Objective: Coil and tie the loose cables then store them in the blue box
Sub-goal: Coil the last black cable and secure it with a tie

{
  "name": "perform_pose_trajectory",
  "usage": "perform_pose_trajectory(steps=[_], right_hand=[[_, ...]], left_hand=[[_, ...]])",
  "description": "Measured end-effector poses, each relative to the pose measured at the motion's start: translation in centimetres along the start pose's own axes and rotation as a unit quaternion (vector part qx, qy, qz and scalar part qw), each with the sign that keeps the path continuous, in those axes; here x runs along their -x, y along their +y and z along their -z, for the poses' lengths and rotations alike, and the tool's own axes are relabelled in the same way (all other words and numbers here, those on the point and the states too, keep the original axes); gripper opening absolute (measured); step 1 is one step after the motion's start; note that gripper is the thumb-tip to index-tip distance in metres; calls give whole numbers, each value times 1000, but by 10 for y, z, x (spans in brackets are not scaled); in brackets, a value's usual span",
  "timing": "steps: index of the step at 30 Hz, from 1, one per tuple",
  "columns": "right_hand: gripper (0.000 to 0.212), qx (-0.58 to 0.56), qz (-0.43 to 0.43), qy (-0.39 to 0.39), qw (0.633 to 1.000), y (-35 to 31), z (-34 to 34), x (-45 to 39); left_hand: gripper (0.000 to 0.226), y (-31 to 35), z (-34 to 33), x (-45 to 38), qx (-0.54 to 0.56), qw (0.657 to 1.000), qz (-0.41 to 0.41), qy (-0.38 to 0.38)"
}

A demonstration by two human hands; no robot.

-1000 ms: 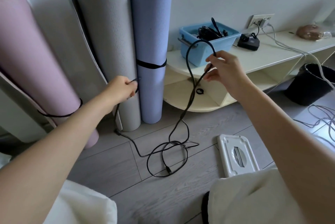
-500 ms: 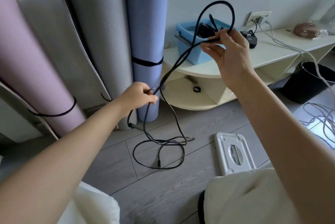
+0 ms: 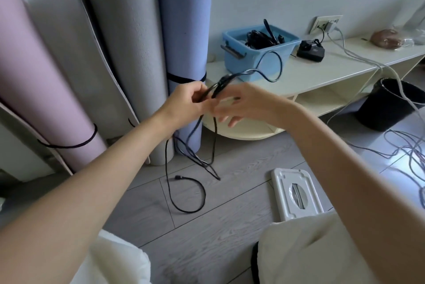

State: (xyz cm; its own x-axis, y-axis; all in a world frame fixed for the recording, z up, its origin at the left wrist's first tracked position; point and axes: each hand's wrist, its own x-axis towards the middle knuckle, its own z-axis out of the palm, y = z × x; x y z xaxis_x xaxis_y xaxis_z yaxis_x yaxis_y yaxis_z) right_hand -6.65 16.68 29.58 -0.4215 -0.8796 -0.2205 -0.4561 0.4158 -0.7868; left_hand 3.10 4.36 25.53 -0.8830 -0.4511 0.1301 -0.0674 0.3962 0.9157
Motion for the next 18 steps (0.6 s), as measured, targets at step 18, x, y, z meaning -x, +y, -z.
perform_pose_trajectory(steps=[18], right_hand=[[31, -60, -149, 435, 886, 77, 53, -7]], left_hand=[[23, -83, 89, -2, -155, 919, 205, 298]])
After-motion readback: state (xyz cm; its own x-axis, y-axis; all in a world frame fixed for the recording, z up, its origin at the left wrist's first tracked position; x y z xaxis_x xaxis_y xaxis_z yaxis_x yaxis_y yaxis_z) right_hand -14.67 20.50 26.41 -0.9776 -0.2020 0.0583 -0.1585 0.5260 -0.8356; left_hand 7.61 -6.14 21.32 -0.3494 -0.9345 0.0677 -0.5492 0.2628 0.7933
